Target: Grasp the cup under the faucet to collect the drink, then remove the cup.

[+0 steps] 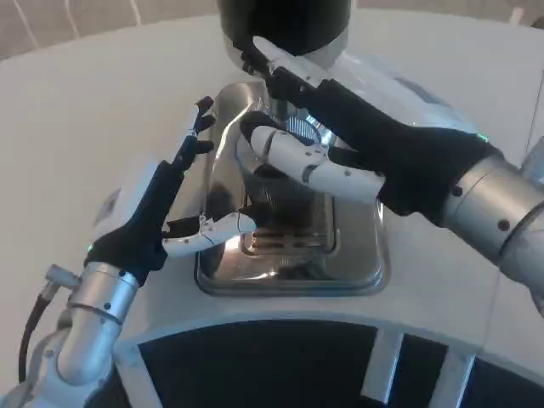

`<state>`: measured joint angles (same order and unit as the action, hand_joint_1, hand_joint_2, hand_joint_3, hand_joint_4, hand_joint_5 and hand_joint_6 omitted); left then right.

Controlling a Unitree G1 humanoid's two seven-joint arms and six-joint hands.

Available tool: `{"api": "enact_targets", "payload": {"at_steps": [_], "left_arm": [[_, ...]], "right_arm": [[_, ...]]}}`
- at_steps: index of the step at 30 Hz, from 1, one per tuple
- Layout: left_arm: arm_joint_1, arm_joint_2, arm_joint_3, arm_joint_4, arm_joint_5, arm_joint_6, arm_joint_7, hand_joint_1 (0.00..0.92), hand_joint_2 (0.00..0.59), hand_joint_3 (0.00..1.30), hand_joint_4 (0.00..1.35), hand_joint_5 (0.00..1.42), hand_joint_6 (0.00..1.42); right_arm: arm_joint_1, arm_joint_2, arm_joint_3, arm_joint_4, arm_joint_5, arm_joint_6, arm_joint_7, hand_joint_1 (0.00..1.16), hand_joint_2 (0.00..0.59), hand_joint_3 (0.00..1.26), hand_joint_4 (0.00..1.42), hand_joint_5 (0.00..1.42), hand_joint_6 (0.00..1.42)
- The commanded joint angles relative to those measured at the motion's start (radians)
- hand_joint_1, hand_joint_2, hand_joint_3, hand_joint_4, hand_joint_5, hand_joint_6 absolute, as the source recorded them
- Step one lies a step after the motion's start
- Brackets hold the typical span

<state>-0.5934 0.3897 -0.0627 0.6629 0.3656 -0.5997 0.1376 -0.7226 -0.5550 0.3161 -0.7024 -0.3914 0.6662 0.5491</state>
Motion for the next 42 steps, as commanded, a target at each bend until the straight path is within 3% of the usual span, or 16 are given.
{"api": "enact_targets", "payload": {"at_steps": [1, 11, 24, 29, 34, 42], "left_arm": [[-0.004, 0.006, -0.008, 0.027, 0.007, -0.022, 0.011, 0.391, 0.049, 0.0, 0.0, 0.18, 0.16], [-0.008, 0.008, -0.014, 0.047, 0.008, -0.041, 0.005, 0.384, 0.051, 0.0, 0.0, 0.17, 0.16], [-0.009, 0.013, -0.027, 0.053, 0.006, -0.044, 0.001, 0.383, 0.052, 0.0, 0.0, 0.17, 0.16], [-0.014, 0.013, -0.031, 0.058, 0.005, -0.044, 0.001, 0.382, 0.052, 0.0, 0.0, 0.17, 0.17], [-0.024, 0.01, -0.037, 0.067, 0.005, -0.043, -0.001, 0.376, 0.055, 0.0, 0.0, 0.17, 0.17], [-0.036, 0.001, -0.042, 0.072, 0.001, -0.037, -0.007, 0.372, 0.056, 0.0, 0.0, 0.17, 0.18]], "right_arm": [[0.053, 0.014, -0.001, -0.043, 0.01, -0.019, 0.013, 0.0, 0.499, 0.0, 0.0, 0.0, 0.0], [0.143, 0.048, -0.115, -0.097, -0.025, -0.055, -0.094, 0.0, 0.511, 0.0, 0.0, 0.0, 0.0], [0.263, 0.095, -0.188, -0.18, -0.102, -0.134, -0.189, 0.0, 0.521, 0.0, 0.0, 0.0, 0.0], [0.35, 0.07, -0.231, -0.254, -0.127, -0.128, -0.154, 0.0, 0.522, 0.0, 0.0, 0.0, 0.0], [0.484, 0.022, -0.302, -0.343, -0.187, -0.112, -0.089, 0.0, 0.526, 0.0, 0.0, 0.0, 0.0], [0.607, 0.063, -0.372, -0.345, -0.236, -0.181, -0.02, 0.0, 0.533, 0.0, 0.0, 0.0, 0.0]]}}
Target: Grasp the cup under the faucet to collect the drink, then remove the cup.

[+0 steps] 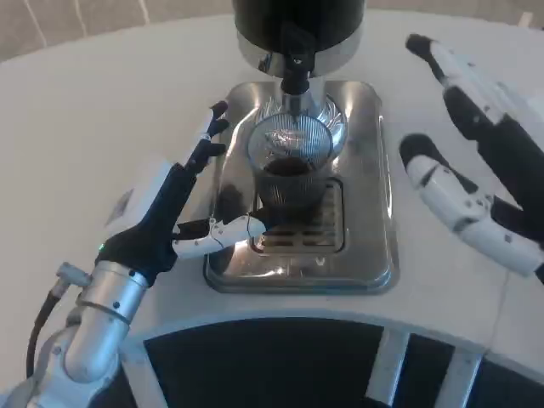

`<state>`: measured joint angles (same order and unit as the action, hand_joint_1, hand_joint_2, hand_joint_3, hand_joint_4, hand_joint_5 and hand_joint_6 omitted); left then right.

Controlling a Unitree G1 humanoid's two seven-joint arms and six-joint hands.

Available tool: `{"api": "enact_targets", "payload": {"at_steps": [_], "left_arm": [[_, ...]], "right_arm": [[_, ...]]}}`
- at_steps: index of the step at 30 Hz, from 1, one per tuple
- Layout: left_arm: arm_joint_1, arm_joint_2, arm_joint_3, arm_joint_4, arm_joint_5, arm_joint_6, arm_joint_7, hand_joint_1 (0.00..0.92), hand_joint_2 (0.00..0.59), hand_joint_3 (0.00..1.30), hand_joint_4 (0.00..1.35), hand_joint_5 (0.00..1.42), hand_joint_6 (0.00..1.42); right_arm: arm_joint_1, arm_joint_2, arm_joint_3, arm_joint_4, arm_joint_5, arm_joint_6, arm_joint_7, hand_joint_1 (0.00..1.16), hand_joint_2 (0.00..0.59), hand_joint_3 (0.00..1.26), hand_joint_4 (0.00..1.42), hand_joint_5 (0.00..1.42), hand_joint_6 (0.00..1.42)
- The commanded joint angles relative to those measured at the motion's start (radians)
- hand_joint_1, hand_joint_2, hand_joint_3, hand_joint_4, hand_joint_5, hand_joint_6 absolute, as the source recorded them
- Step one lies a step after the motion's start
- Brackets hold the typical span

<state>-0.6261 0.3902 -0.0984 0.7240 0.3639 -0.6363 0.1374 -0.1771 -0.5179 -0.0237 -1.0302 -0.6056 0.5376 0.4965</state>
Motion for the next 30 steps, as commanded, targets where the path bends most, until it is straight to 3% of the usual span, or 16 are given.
{"api": "enact_targets", "payload": {"at_steps": [1, 7, 12, 16, 27, 30], "left_arm": [[-0.004, -0.001, -0.007, 0.011, 0.002, 0.001, -0.008, 0.371, 0.056, 0.0, 0.0, 0.17, 0.18], [-0.01, -0.007, -0.008, 0.009, 0.001, 0.007, -0.011, 0.371, 0.056, 0.0, 0.0, 0.17, 0.18], [-0.02, -0.015, -0.011, 0.012, 0.004, 0.011, -0.008, 0.371, 0.056, 0.0, 0.0, 0.17, 0.18], [-0.038, -0.023, -0.015, 0.028, 0.006, 0.01, -0.008, 0.37, 0.057, 0.0, 0.0, 0.18, 0.18], [-0.103, -0.036, -0.037, 0.107, 0.007, -0.023, -0.01, 0.37, 0.057, 0.0, 0.0, 0.18, 0.18], [-0.13, -0.039, -0.048, 0.145, 0.009, -0.029, -0.014, 0.37, 0.057, 0.0, 0.0, 0.18, 0.19]], "right_arm": [[0.087, 0.036, -0.038, -0.017, -0.031, -0.072, 0.041, 0.0, 0.535, 0.0, 0.0, 0.0, 0.0], [0.205, 0.103, -0.028, -0.017, -0.089, -0.168, 0.078, 0.0, 0.544, 0.0, 0.0, 0.0, 0.0], [0.31, 0.151, 0.004, -0.017, -0.14, -0.251, 0.12, 0.0, 0.546, 0.0, 0.0, 0.0, 0.0], [0.365, 0.184, 0.001, -0.017, -0.161, -0.313, 0.148, 0.0, 0.547, 0.0, 0.0, 0.0, 0.0], [0.432, 0.268, -0.04, -0.017, -0.19, -0.421, 0.229, 0.0, 0.547, 0.0, 0.0, 0.0, 0.0], [0.438, 0.296, -0.033, -0.017, -0.201, -0.435, 0.249, 0.0, 0.547, 0.0, 0.0, 0.0, 0.0]]}}
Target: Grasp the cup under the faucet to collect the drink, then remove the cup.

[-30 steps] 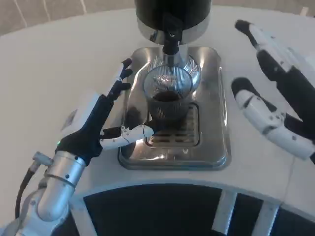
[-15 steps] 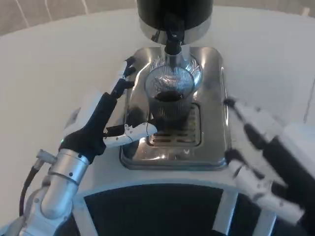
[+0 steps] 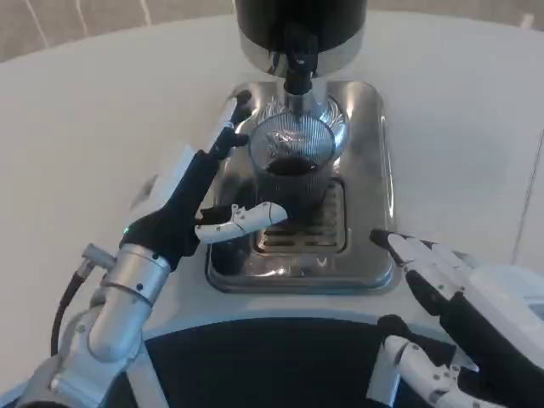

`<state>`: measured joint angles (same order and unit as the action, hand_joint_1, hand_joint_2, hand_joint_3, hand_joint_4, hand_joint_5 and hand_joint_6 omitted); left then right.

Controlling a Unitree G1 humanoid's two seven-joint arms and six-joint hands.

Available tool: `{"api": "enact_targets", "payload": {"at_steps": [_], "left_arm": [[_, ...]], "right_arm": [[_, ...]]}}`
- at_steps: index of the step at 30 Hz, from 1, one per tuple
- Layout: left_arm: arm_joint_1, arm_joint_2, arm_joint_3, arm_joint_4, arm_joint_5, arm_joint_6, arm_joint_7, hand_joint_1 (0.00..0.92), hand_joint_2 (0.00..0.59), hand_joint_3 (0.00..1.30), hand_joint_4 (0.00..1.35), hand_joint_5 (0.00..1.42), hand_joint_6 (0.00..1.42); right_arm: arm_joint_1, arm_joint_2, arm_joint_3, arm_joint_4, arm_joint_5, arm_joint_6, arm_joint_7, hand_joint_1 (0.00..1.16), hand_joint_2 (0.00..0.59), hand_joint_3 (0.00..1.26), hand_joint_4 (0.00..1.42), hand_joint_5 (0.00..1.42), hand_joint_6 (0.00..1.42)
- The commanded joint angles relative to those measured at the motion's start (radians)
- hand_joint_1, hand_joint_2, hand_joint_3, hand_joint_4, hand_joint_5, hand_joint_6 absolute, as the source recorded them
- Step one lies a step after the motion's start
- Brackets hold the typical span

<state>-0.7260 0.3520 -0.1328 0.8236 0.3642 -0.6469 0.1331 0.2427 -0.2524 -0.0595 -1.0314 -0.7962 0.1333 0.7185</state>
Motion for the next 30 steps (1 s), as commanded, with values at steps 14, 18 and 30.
{"api": "enact_targets", "payload": {"at_steps": [14, 18, 30], "left_arm": [[-0.117, -0.017, -0.052, 0.183, 0.012, -0.053, -0.028, 0.37, 0.058, 0.0, 0.0, 0.2, 0.19], [-0.133, -0.023, -0.062, 0.206, 0.013, -0.057, -0.033, 0.37, 0.058, 0.0, 0.0, 0.2, 0.19], [-0.172, -0.034, -0.072, 0.237, 0.02, -0.076, -0.022, 0.37, 0.058, 0.0, 0.03, 0.28, 0.21]], "right_arm": [[0.019, 0.086, 0.035, -0.016, -0.058, -0.023, 0.085, 0.0, 0.547, 0.0, 0.0, 0.0, 0.0], [0.012, 0.078, 0.045, -0.016, -0.065, -0.001, 0.087, 0.0, 0.547, 0.0, 0.0, 0.0, 0.0], [0.017, 0.066, 0.056, -0.016, -0.078, 0.023, 0.081, 0.0, 0.554, 0.0, 0.0, 0.0, 0.0]]}}
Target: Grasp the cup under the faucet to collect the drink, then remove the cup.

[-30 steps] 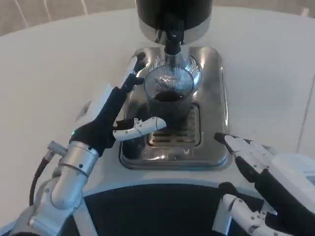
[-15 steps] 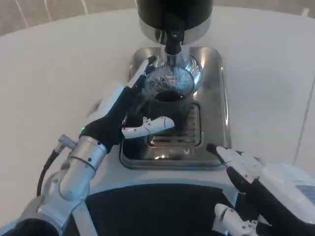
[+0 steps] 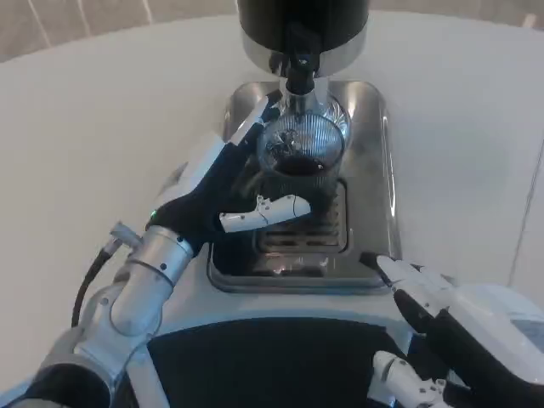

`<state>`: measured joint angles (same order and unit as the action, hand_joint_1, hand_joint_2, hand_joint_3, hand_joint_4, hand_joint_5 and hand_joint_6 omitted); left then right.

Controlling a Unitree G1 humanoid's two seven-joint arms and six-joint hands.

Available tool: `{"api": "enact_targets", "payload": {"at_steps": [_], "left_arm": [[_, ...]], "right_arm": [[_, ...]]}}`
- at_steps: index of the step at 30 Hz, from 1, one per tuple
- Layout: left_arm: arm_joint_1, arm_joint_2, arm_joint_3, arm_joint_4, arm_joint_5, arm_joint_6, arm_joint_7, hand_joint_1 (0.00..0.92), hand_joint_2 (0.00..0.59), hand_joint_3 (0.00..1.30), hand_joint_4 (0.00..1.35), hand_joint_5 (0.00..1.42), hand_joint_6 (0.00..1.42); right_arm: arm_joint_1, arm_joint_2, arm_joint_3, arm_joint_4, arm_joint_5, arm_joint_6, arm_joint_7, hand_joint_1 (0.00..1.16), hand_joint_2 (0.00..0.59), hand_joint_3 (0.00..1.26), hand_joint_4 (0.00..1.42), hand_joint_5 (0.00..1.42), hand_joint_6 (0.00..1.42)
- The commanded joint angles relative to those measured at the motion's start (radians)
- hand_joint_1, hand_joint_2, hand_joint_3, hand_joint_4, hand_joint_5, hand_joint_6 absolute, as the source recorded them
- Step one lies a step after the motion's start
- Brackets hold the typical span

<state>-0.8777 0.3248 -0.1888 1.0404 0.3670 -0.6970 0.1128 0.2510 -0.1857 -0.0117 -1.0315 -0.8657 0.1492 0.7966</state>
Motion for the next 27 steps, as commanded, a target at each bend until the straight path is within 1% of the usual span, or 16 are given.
{"api": "enact_targets", "payload": {"at_steps": [1, 7, 14, 19, 23, 24, 27], "left_arm": [[-0.023, -0.007, -0.017, 0.022, 0.019, -0.027, -0.002, 0.37, 0.058, 0.0, 0.03, 0.28, 0.21], [-0.036, -0.003, -0.039, 0.035, 0.039, -0.037, 0.014, 0.37, 0.059, 0.01, 0.07, 0.3, 0.24], [-0.037, -0.001, -0.042, 0.043, 0.052, -0.043, 0.035, 0.37, 0.059, 0.13, 0.13, 0.37, 0.31], [-0.035, 0.002, -0.036, 0.045, 0.047, -0.043, 0.037, 0.37, 0.059, 0.17, 0.16, 0.4, 0.38], [-0.034, 0.003, -0.035, 0.045, 0.046, -0.04, 0.04, 0.357, 0.058, 0.18, 0.17, 0.41, 0.38], [-0.034, 0.003, -0.036, 0.045, 0.047, -0.039, 0.041, 0.354, 0.059, 0.18, 0.16, 0.41, 0.38], [-0.037, 0.0, -0.041, 0.047, 0.052, -0.033, 0.038, 0.351, 0.058, 0.18, 0.16, 0.4, 0.37]], "right_arm": [[0.009, -0.001, 0.009, -0.016, -0.011, 0.008, 0.003, 0.0, 0.553, 0.0, 0.0, 0.0, 0.0], [0.012, 0.003, 0.011, -0.016, -0.025, 0.011, 0.006, 0.0, 0.56, 0.01, 0.0, 0.0, 0.0], [0.012, 0.019, 0.015, -0.016, -0.045, 0.004, 0.013, 0.0, 0.561, 0.02, 0.0, 0.0, 0.0], [0.004, 0.023, 0.027, -0.016, -0.06, 0.014, 0.025, 0.01, 0.56, 0.02, 0.0, 0.0, 0.0], [-0.005, 0.024, 0.037, -0.016, -0.069, 0.026, 0.035, 0.01, 0.56, 0.02, 0.0, 0.0, 0.0], [-0.006, 0.024, 0.039, -0.016, -0.072, 0.028, 0.037, 0.01, 0.57, 0.02, 0.0, 0.0, 0.0], [-0.01, 0.025, 0.046, -0.016, -0.081, 0.037, 0.041, 0.01, 0.574, 0.03, 0.0, 0.0, 0.0]]}}
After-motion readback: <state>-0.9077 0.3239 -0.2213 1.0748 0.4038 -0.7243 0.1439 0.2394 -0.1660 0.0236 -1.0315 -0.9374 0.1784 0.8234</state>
